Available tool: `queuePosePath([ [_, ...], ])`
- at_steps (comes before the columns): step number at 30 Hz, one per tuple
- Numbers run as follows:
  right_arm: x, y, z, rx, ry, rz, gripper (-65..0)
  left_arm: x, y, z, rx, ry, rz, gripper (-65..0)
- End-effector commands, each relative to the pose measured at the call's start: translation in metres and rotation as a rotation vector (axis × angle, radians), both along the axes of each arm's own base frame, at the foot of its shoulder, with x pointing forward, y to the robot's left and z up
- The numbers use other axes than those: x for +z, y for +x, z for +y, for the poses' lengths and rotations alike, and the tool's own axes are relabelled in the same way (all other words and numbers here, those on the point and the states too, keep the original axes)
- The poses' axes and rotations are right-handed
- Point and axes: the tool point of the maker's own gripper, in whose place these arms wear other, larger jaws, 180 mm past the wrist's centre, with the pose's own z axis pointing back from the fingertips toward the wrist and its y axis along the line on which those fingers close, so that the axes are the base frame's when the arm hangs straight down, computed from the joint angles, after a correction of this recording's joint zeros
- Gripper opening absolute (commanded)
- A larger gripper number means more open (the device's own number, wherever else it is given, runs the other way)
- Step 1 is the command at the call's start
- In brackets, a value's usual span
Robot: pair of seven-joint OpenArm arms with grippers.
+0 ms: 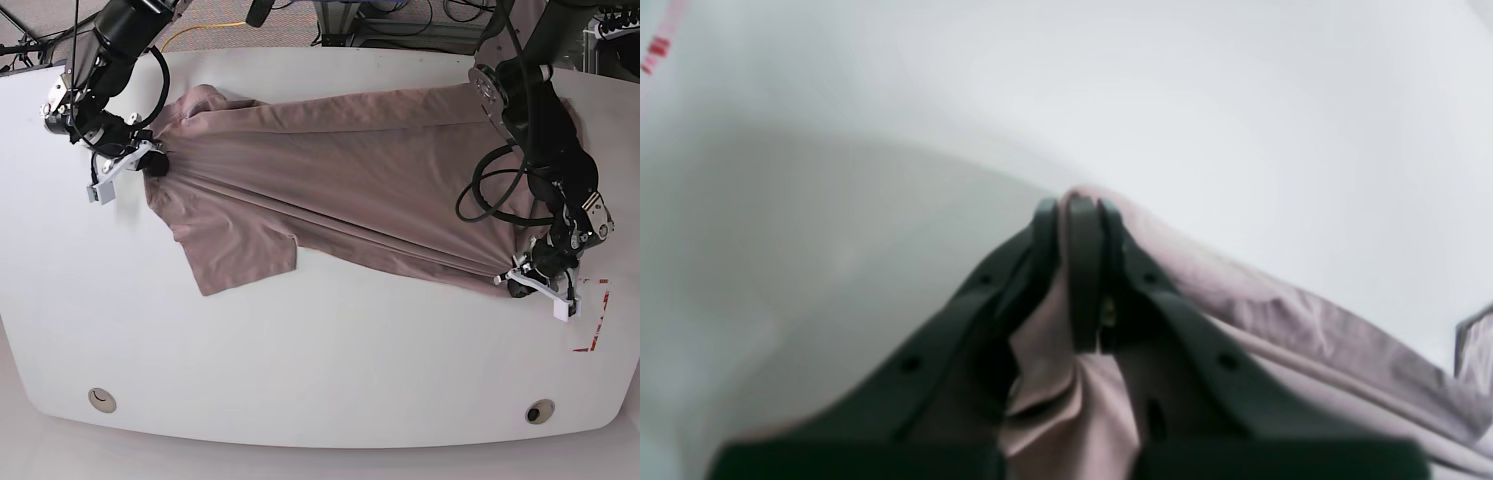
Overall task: Fold the T-shirt properly
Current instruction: 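Lift the shirt with both grippers and swing it across the table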
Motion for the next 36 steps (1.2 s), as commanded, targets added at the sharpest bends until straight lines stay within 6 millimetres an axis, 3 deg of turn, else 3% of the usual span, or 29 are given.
queuePosePath([
  [1,0.019,0.021,-0.02,0.015,-0.077,-0.038,-65.0,0.047,0.011,0.021,0.031,0.076,-0.116,-64.9],
  [7,0.043,0.053,-0.023,0.07,-0.139,-0.087,-65.0,0.081,-0.001,0.031,0.034,0.171,-0.15,-64.9],
  [11,0.065,0.076,-0.024,0.111,-0.177,-0.139,-65.0,0.114,-0.009,0.044,0.042,0.257,-0.175,-64.9],
  [14,0.083,0.095,-0.021,0.137,-0.197,-0.184,-65.0,0.131,-0.008,0.04,0.027,0.292,-0.191,-64.9],
  [17,0.101,0.112,-0.017,0.146,-0.205,-0.231,-65.0,0.163,-0.007,0.039,0.015,0.362,-0.242,-65.0],
  [21,0.14,0.141,-0.021,0.155,-0.241,-0.316,-65.0,0.208,-0.008,0.039,0.028,0.431,-0.321,-65.0],
  [26,0.197,0.179,-0.008,0.23,-0.316,-0.426,-65.0,0.254,-0.005,0.043,0.059,0.453,-0.371,-65.0],
  [29,0.234,0.195,-0.01,0.229,-0.348,-0.498,-65.0,0.279,-0.005,0.049,0.08,0.474,-0.396,-65.0],
  [36,0.319,0.224,0.006,0.305,-0.471,-0.639,-65.0,0.35,-0.005,0.058,0.133,0.51,-0.542,-64.9],
])
